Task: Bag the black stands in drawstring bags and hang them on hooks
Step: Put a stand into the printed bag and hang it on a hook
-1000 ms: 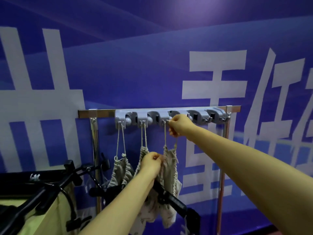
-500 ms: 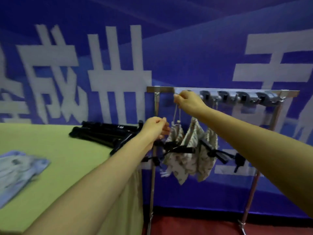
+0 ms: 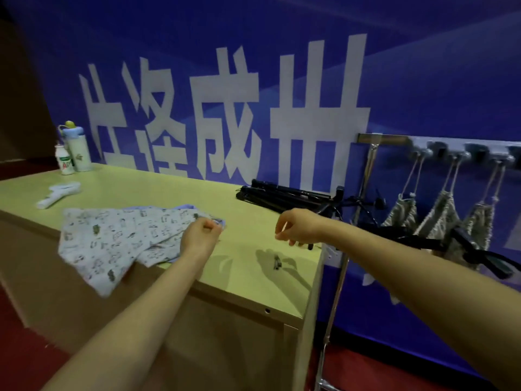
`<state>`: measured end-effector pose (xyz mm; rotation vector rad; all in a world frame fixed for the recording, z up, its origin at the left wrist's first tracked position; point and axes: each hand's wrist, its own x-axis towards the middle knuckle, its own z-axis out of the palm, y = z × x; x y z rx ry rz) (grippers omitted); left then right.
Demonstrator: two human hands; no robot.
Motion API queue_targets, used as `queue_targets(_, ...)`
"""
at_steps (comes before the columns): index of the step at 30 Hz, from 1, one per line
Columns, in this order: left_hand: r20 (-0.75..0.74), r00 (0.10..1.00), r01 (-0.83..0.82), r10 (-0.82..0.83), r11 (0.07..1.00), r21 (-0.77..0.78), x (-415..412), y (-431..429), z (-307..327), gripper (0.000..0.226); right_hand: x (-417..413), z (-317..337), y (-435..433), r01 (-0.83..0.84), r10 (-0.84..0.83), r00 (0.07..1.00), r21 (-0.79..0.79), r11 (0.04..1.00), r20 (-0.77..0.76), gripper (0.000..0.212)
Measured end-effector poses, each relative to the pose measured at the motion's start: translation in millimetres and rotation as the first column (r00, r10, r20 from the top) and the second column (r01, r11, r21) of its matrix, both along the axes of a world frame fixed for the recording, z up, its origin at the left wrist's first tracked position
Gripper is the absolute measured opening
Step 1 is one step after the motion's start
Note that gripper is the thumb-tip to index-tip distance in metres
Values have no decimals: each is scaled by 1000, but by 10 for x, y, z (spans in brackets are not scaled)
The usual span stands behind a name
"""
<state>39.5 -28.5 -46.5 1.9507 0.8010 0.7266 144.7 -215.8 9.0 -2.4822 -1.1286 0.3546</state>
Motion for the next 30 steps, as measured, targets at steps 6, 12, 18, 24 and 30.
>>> queue_targets(6, -55, 997, -43, 49, 993, 106, -71, 188, -132, 13, 21, -268, 245, 58, -55, 998, -134, 989, 27, 28)
queue_targets(12, -116, 980, -128, 163, 955, 266, -77, 429, -249, 28, 69, -407, 319, 109, -93, 993, -221, 969, 79, 40)
queue_targets(18, -92, 986, -116, 139, 969, 219, -40, 478, -332, 35, 115, -494, 363, 175, -145, 974, -175, 969, 173, 39)
queue_targets(24, -139, 980, -108, 142, 968, 229, 5, 542, -392, 38, 211, -555, 367, 228, -205, 969, -174, 958, 141, 35)
queue_targets(30, -117, 969, -196, 218, 964, 179, 16, 603, -428, 29, 279, -642, 390, 244, -229, 967, -134, 961, 113, 26)
